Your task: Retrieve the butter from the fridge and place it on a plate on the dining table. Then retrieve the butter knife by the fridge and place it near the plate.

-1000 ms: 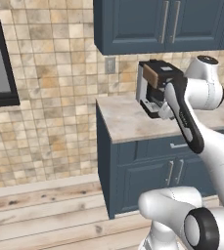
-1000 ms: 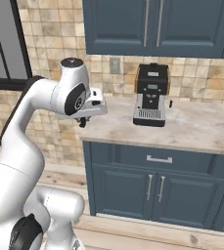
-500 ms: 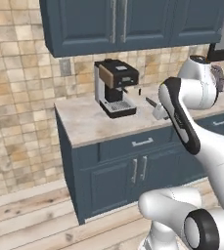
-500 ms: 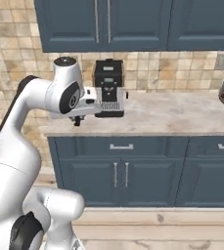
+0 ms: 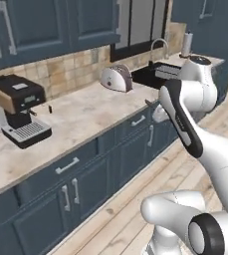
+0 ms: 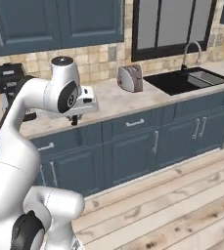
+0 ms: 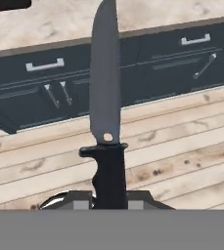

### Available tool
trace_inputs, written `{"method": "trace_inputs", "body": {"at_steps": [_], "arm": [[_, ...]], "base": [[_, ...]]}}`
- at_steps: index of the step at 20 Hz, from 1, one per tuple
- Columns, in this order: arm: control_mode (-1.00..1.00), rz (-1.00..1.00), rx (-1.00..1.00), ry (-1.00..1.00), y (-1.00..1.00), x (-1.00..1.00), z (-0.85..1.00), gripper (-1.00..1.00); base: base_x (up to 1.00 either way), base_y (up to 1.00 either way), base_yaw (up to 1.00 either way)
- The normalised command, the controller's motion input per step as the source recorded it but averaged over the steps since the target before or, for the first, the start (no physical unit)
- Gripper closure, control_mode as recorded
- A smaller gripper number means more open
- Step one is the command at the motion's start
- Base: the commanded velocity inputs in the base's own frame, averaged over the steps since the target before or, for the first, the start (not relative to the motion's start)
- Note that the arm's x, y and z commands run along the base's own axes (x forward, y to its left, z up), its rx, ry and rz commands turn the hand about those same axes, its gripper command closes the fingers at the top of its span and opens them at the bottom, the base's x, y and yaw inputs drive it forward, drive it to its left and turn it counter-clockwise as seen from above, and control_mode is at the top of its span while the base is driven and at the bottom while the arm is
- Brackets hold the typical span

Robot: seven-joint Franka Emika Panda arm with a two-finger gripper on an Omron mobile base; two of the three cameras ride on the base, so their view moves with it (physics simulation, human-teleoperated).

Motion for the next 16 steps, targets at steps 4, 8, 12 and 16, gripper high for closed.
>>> {"method": "trace_inputs", "body": {"at_steps": [4, 8, 12, 16], "arm": [[1.00, 0.00, 0.00, 0.00, 0.00, 0.00, 0.00, 1.00], [1.00, 0.00, 0.00, 0.00, 0.00, 0.00, 0.00, 1.00], [1.00, 0.00, 0.00, 0.00, 0.00, 0.00, 0.00, 1.00], [1.00, 0.00, 0.00, 0.00, 0.00, 0.00, 0.00, 1.00]], "base": [[0.00, -0.52, -0.78], [0.16, -0.20, -0.78], [0.47, -0.05, -0.69], [0.69, 0.00, -0.63]]}}
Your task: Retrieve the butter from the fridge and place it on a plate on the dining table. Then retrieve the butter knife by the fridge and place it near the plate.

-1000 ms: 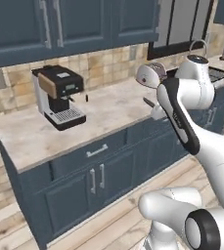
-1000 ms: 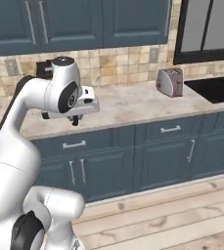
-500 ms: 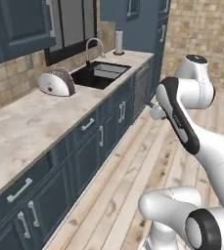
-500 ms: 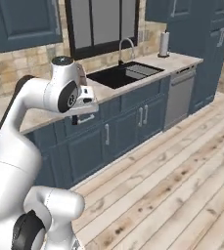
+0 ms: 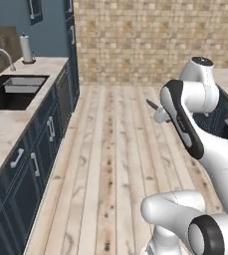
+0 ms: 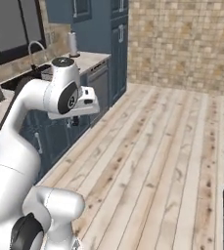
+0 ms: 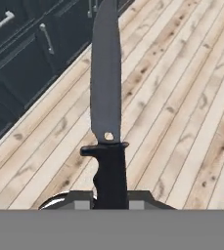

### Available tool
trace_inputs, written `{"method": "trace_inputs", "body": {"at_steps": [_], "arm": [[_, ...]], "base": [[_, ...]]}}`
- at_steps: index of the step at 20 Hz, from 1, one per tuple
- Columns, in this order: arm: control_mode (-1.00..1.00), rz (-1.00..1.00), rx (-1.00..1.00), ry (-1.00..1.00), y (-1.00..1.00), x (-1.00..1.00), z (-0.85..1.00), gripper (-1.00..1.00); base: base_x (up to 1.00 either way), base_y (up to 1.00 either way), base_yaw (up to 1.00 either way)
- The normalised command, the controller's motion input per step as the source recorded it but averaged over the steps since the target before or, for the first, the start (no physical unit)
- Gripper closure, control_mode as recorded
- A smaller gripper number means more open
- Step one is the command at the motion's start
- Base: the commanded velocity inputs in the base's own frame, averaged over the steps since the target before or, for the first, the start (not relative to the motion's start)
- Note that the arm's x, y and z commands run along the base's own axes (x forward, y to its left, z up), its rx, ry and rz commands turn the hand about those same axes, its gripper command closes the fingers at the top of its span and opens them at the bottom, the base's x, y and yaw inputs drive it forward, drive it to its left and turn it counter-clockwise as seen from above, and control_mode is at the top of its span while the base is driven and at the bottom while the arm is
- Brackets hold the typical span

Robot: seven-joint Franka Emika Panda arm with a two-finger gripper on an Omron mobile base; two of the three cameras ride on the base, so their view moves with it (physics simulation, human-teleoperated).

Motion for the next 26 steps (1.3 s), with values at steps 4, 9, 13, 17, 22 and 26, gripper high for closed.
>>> {"method": "trace_inputs", "body": {"at_steps": [4, 9, 13, 17, 22, 26], "arm": [[1.00, 0.00, 0.00, 0.00, 0.00, 0.00, 0.00, 1.00], [1.00, 0.00, 0.00, 0.00, 0.00, 0.00, 0.00, 1.00], [1.00, 0.00, 0.00, 0.00, 0.00, 0.00, 0.00, 1.00], [1.00, 0.00, 0.00, 0.00, 0.00, 0.00, 0.00, 1.00], [1.00, 0.00, 0.00, 0.00, 0.00, 0.00, 0.00, 1.00], [1.00, 0.00, 0.00, 0.00, 0.00, 0.00, 0.00, 1.00]], "base": [[0.97, 0.00, -0.49], [1.00, 0.11, -0.33], [1.00, 0.32, -0.18], [1.00, 0.36, -0.12], [1.00, 0.42, -0.08], [1.00, 0.37, -0.05]]}}
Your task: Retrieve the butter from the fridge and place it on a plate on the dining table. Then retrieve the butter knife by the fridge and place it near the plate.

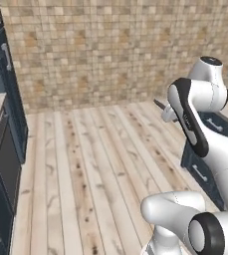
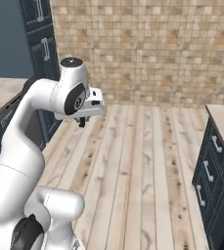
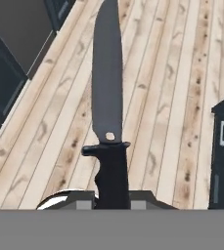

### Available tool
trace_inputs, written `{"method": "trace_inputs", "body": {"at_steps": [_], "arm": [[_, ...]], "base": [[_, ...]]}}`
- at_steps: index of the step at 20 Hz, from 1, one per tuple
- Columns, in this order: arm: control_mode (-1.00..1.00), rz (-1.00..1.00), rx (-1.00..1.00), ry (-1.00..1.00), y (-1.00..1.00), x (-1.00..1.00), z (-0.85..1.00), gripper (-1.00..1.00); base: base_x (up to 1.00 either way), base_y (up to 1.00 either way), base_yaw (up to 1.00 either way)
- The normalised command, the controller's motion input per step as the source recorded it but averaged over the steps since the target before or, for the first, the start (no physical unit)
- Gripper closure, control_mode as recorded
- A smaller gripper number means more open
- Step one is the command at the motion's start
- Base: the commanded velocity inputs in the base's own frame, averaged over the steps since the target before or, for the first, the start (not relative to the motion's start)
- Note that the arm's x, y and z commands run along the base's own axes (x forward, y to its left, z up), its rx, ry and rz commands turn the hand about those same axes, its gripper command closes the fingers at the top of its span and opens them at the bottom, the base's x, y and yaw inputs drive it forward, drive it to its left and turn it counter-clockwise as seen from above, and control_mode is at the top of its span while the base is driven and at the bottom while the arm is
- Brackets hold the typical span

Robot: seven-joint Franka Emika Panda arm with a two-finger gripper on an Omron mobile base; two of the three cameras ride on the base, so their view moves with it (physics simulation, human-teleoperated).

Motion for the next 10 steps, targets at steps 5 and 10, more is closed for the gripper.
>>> {"method": "trace_inputs", "body": {"at_steps": [5, 10], "arm": [[1.00, 0.00, 0.00, 0.00, 0.00, 0.00, 0.00, 1.00], [1.00, 0.00, 0.00, 0.00, 0.00, 0.00, 0.00, 1.00]], "base": [[1.00, 0.31, -0.05], [1.00, 0.25, -0.04]]}}
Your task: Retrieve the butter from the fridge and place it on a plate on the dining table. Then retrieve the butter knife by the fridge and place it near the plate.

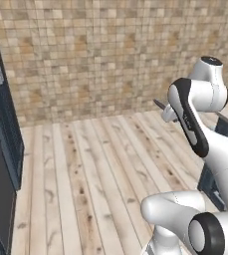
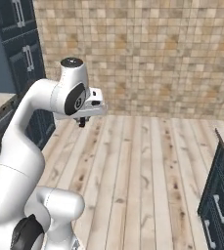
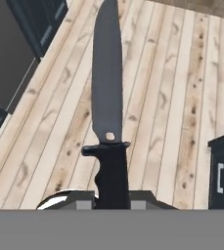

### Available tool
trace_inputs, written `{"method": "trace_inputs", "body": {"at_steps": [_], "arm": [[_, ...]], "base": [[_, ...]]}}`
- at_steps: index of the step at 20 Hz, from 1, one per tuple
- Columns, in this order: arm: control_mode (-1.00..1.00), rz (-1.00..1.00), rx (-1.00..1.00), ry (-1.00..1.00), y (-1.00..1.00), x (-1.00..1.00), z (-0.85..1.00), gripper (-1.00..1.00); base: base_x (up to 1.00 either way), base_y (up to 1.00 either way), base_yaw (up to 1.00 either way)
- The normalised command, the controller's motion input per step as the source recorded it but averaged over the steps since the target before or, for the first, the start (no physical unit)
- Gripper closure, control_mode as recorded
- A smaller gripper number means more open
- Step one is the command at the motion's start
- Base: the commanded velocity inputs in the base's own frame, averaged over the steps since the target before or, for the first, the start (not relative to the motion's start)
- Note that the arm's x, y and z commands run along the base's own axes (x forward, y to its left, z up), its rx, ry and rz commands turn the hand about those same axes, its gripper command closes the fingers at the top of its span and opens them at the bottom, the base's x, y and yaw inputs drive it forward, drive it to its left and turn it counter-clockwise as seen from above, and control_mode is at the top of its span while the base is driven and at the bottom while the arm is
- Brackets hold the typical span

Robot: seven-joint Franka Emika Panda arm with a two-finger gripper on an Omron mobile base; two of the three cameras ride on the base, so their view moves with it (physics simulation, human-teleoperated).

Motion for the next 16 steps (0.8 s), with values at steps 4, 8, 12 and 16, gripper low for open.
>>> {"method": "trace_inputs", "body": {"at_steps": [4, 8, 12, 16], "arm": [[1.00, 0.00, 0.00, 0.00, 0.00, 0.00, 0.00, 1.00], [1.00, 0.00, 0.00, 0.00, 0.00, 0.00, 0.00, 1.00], [1.00, 0.00, 0.00, 0.00, 0.00, 0.00, 0.00, 1.00], [1.00, 0.00, 0.00, 0.00, 0.00, 0.00, 0.00, 1.00]], "base": [[1.00, 0.18, -0.14], [1.00, 0.02, -0.27], [1.00, 0.03, -0.45], [1.00, 0.13, -0.52]]}}
